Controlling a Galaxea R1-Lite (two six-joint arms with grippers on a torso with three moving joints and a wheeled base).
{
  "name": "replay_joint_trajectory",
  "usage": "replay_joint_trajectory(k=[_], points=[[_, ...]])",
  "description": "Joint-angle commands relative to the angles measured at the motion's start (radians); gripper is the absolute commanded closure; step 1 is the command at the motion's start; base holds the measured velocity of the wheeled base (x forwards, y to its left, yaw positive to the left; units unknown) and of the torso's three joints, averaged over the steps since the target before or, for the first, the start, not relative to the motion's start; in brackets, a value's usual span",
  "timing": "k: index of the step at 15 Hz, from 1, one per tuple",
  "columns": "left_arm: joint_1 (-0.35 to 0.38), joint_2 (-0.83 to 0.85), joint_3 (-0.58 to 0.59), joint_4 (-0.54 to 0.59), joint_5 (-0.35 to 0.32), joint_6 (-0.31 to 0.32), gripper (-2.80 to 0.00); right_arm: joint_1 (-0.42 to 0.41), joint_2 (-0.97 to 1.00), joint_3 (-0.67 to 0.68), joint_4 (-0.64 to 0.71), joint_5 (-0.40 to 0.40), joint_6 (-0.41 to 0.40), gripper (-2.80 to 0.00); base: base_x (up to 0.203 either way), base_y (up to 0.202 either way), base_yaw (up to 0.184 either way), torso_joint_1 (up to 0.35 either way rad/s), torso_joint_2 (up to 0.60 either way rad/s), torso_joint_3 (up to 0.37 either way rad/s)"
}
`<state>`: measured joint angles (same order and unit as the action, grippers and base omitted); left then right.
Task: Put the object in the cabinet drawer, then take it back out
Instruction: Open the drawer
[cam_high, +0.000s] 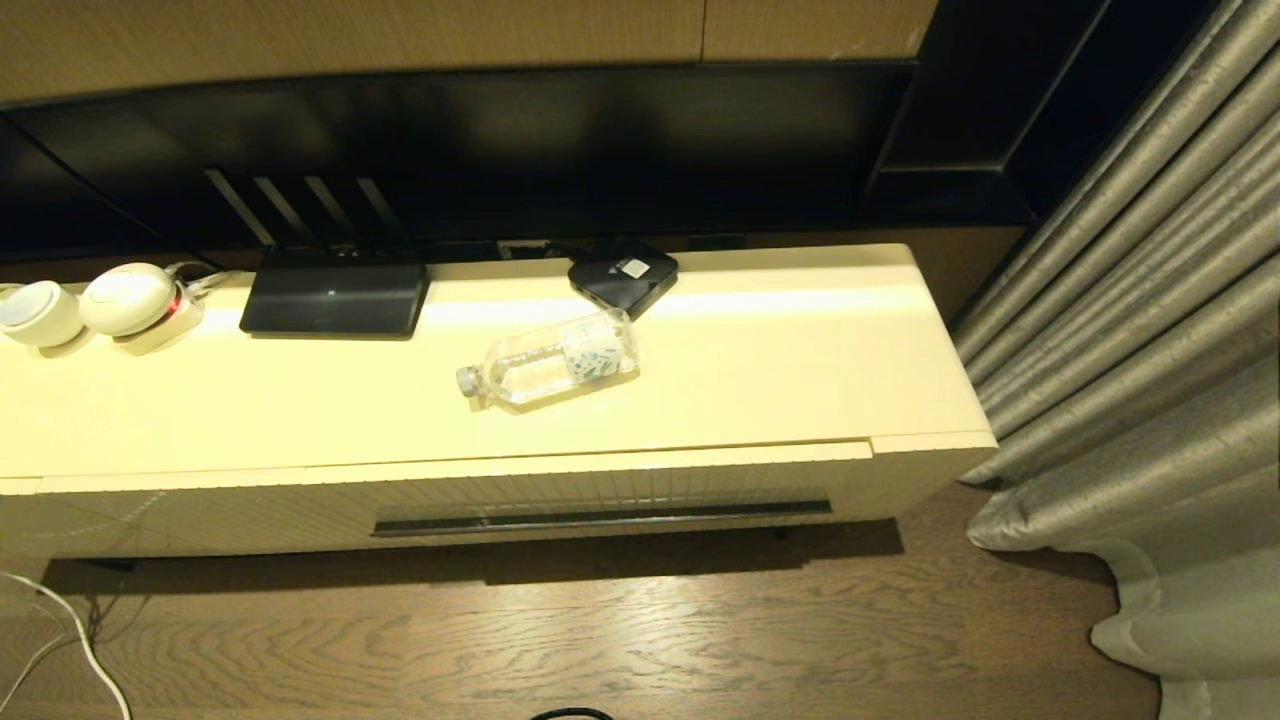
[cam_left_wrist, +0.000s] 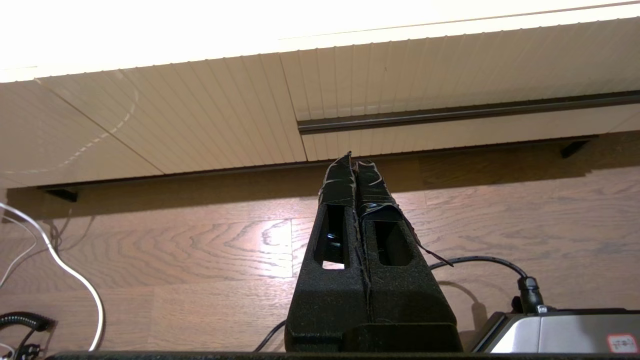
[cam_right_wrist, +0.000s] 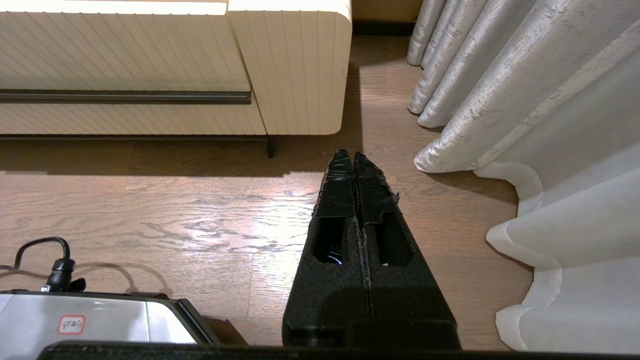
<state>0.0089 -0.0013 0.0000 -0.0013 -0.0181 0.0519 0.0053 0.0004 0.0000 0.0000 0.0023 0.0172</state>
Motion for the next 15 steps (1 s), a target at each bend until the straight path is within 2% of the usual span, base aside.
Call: replay_joint_trajectory(k=[1,4,7,15], points=[[0.000,0.001,0.003,0.000,0.000,0.000,0.00,0.001,0.001,0.000,0.000,0.001,0.001,0.00,0.000,0.000,0.000,0.000,0.00,0.000],[0.000,0.001,0.003,0.001,-0.003,0.013,0.00,0.001,0.001,0.000,0.000,0.001,0.001,0.00,0.000,0.000,0.000,0.000,0.00,0.000],[0.000,0.001,0.003,0.000,0.003,-0.009,0.00,0.001,0.001,0.000,0.000,0.001,0.001,0.00,0.000,0.000,0.000,0.000,0.00,0.000],[0.000,0.001,0.003,0.000,0.005,-0.011,0.00,0.001,0.001,0.000,0.000,0.001,0.001,0.00,0.000,0.000,0.000,0.000,0.00,0.000]])
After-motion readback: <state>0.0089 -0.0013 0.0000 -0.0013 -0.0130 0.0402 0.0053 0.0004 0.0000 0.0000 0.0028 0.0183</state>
